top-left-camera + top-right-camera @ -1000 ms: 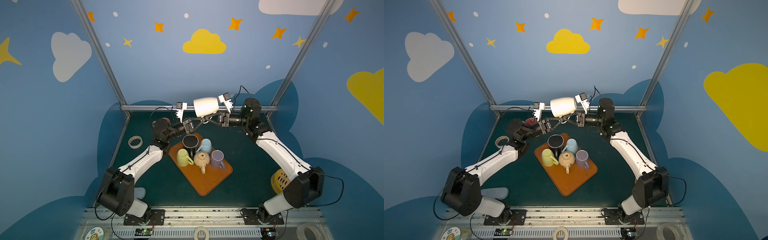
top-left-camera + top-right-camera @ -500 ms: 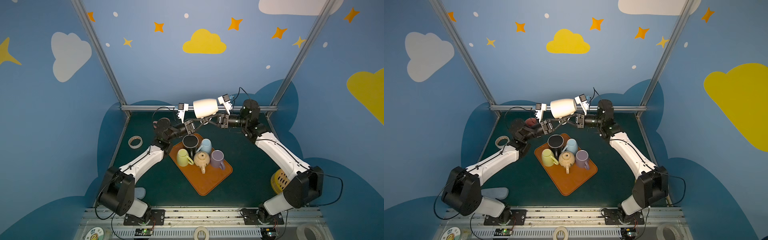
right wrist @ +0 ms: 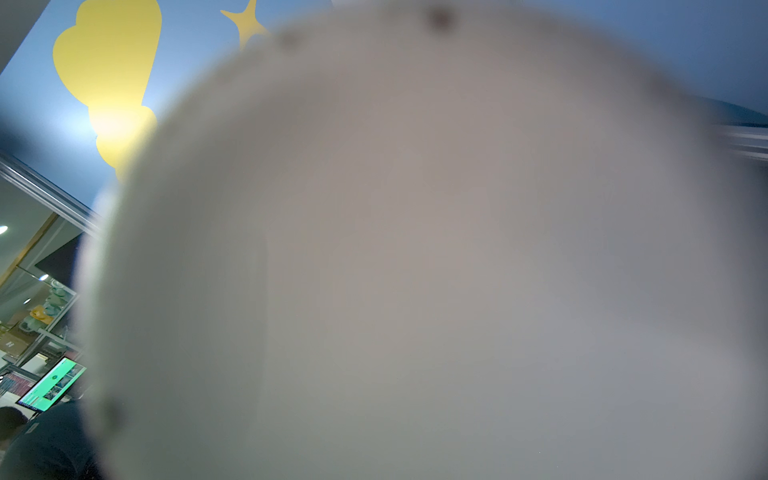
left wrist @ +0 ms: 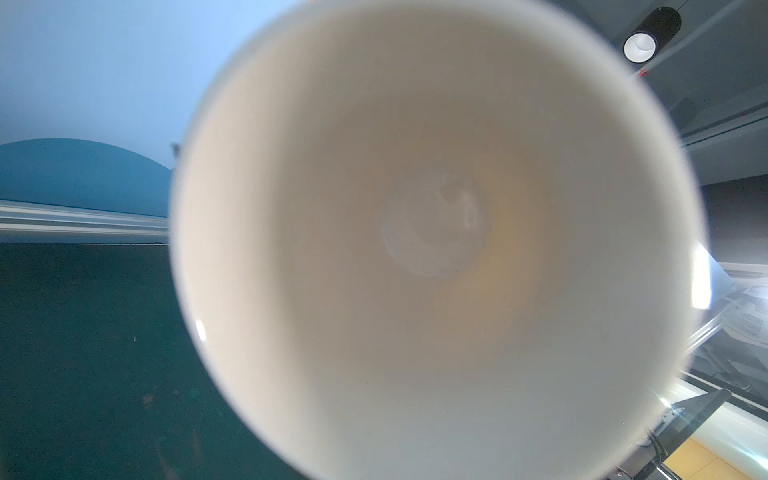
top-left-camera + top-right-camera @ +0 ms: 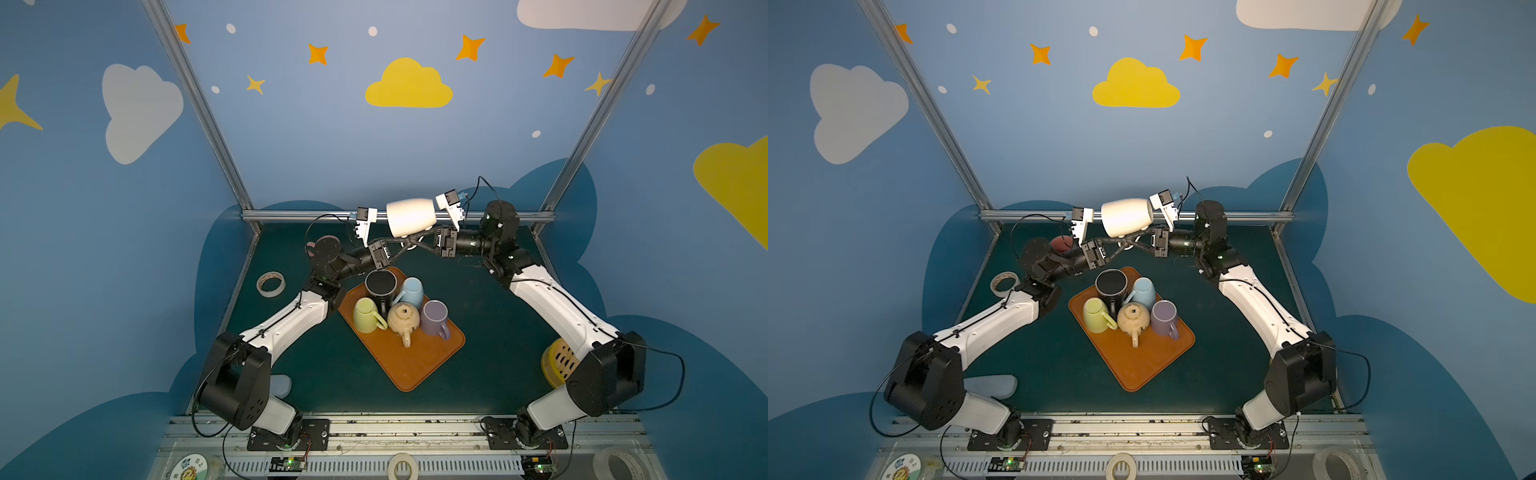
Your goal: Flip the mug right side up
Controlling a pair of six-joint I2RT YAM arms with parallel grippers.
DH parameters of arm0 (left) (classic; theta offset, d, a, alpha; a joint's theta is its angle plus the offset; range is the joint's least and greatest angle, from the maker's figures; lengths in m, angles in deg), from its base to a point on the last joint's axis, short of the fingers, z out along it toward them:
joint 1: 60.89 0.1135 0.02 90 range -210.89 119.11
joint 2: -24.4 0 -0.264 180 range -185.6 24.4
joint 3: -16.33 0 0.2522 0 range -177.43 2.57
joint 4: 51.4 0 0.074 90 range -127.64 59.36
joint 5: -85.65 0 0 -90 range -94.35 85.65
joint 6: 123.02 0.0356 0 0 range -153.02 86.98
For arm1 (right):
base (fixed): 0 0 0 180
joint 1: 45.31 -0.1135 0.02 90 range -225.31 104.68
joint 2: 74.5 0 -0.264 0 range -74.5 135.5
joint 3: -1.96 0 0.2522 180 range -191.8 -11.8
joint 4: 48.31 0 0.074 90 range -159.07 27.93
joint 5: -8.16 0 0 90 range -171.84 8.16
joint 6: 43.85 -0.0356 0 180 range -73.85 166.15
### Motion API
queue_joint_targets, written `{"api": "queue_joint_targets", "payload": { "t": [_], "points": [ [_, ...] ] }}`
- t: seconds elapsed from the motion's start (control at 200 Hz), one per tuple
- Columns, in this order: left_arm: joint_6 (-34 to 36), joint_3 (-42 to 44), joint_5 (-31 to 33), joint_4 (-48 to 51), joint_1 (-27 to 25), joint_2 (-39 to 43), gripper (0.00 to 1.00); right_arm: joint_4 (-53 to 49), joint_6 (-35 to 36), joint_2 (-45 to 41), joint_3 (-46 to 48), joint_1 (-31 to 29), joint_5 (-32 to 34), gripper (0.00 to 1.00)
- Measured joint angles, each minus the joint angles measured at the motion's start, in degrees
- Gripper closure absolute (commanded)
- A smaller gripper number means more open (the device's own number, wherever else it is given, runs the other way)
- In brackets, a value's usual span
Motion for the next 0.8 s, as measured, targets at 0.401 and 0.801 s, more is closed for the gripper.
{"api": "queue_joint_targets", "payload": {
  "t": [0.401, 0.801],
  "points": [
    [2.19, 7.17, 4.7, 0.98, -0.48, 4.46, 0.96, -0.44, 0.24, 1.66, 1.6, -1.05, -1.25, 0.82],
    [6.21, 17.14, 12.0, 6.86, -0.48, 13.6, 0.96, 2.25, -0.5, 5.18, 3.85, -4.33, -1.4, 0.66]
  ]
}}
